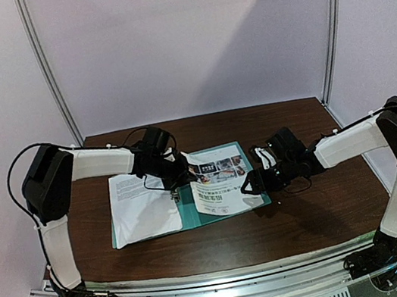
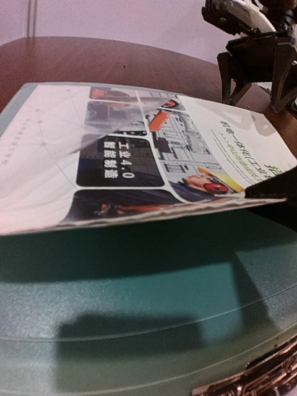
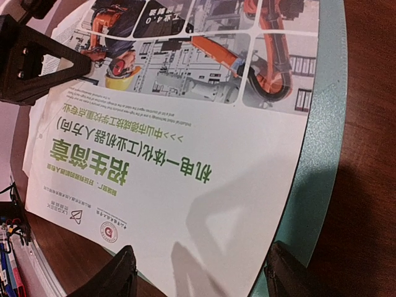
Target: Put the files into the folder
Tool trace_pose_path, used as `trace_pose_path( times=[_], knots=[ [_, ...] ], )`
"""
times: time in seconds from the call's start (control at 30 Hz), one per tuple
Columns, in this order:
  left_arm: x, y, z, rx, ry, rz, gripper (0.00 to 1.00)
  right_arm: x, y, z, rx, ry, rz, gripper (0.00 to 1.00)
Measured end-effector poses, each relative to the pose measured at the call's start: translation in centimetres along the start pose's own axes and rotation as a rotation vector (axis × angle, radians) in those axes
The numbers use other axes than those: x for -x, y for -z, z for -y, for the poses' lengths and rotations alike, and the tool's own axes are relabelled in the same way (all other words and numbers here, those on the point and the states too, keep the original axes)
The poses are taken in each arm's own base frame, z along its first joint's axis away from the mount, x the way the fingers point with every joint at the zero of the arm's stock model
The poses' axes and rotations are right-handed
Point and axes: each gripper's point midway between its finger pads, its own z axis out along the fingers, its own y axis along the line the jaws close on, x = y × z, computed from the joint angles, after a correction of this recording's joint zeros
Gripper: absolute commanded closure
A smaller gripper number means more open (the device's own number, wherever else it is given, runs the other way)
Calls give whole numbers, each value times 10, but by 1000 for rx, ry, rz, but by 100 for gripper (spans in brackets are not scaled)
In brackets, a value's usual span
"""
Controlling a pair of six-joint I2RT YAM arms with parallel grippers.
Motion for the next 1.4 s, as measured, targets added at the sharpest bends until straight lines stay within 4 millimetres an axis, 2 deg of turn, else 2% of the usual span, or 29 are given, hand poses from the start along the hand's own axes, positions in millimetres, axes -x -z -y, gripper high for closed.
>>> trace_pose_path(
  times=[0.27,0.7,1.4],
  knots=[
    [1,-2,-4,-1,35,29,100,0,0,0,1,0,-1,29],
    [1,-7,16,-93,83,56,100,0,0,0,-1,-1,-2,29],
    [-2,-9,10,-91,76,60,100,-2,1,2,-11,14,-8,29]
  ],
)
